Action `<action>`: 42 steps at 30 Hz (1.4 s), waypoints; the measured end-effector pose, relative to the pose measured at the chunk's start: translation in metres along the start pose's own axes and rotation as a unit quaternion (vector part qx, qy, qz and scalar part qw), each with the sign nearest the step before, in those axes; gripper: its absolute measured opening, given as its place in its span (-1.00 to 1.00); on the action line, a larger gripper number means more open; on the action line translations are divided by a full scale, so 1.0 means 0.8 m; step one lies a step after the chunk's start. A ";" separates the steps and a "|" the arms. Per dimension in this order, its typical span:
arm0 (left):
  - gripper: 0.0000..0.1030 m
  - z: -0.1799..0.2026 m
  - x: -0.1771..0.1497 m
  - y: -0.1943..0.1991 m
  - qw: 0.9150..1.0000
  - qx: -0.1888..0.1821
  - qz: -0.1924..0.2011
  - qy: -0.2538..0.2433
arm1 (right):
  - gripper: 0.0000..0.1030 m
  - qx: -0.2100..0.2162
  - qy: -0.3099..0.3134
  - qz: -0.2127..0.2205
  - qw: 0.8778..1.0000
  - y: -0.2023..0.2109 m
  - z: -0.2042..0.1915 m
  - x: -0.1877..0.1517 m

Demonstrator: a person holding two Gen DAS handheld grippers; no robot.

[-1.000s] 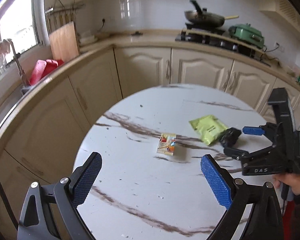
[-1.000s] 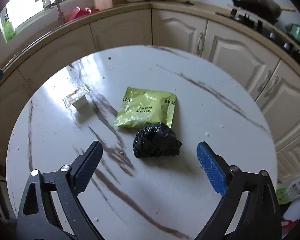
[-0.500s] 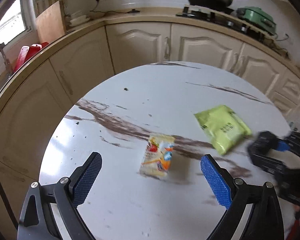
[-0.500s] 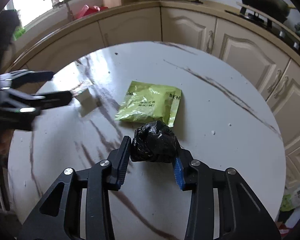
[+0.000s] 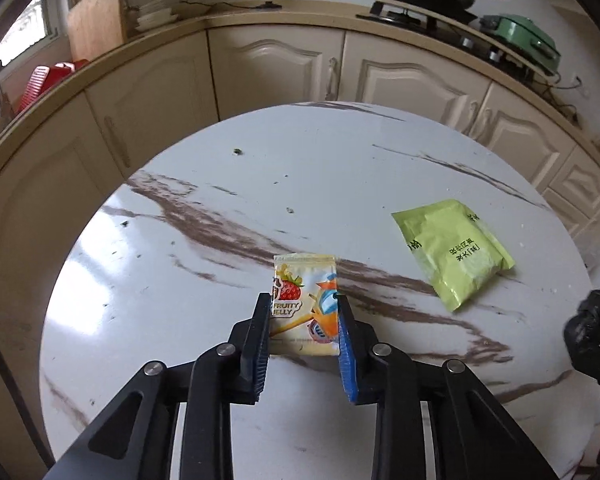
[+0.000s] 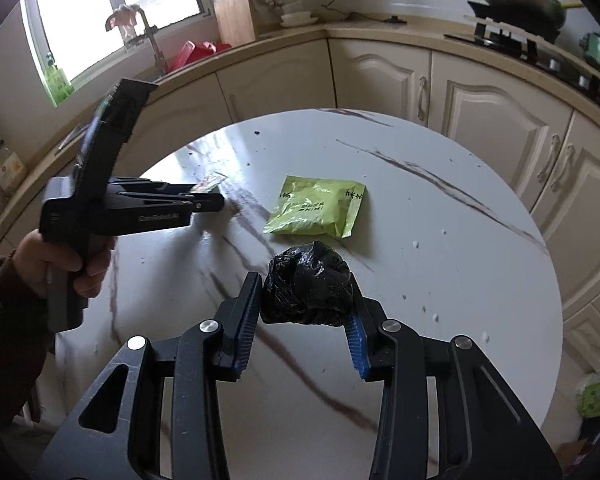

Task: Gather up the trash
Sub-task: 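Grasp the juice pouch with the left gripper while the right grasps the black bag, then carry the pouch and black bag over the blue bin and open both grippers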

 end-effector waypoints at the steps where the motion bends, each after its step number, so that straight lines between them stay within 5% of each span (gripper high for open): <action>1: -0.50 -0.001 -0.007 0.007 1.000 -0.003 0.004 0.001 | -0.28 -0.001 -0.001 0.002 1.000 0.005 -0.002 -0.003; 8: -0.50 0.025 -0.055 0.093 0.998 -0.005 0.064 -0.008 | -0.28 -0.002 -0.010 0.019 1.000 0.047 -0.019 -0.016; 12: -0.50 0.052 -0.087 0.150 0.996 -0.035 0.085 -0.013 | -0.28 -0.005 -0.010 0.038 0.999 0.083 -0.030 -0.021; 24: -0.50 0.179 -0.221 0.277 0.980 -0.067 0.168 -0.084 | -0.27 -0.028 -0.028 0.126 0.991 0.260 -0.051 -0.099; 34: -0.50 0.333 -0.303 0.275 0.966 -0.134 0.148 -0.162 | -0.27 -0.100 -0.091 0.147 0.980 0.377 0.008 -0.214; 42: -0.50 0.448 -0.320 0.193 0.960 -0.151 0.098 -0.214 | -0.26 -0.136 -0.161 0.138 0.968 0.403 0.085 -0.309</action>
Point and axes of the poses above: each gripper's, at about its wrist camera, not at the fingertips, and y roughly against the way its jaws point, z to its right, x to its top, the point moved 1 cm from there along -y, roughly the way its jaws point, and after that the axes turned 11 degrees about y, right-handed, at the moved point
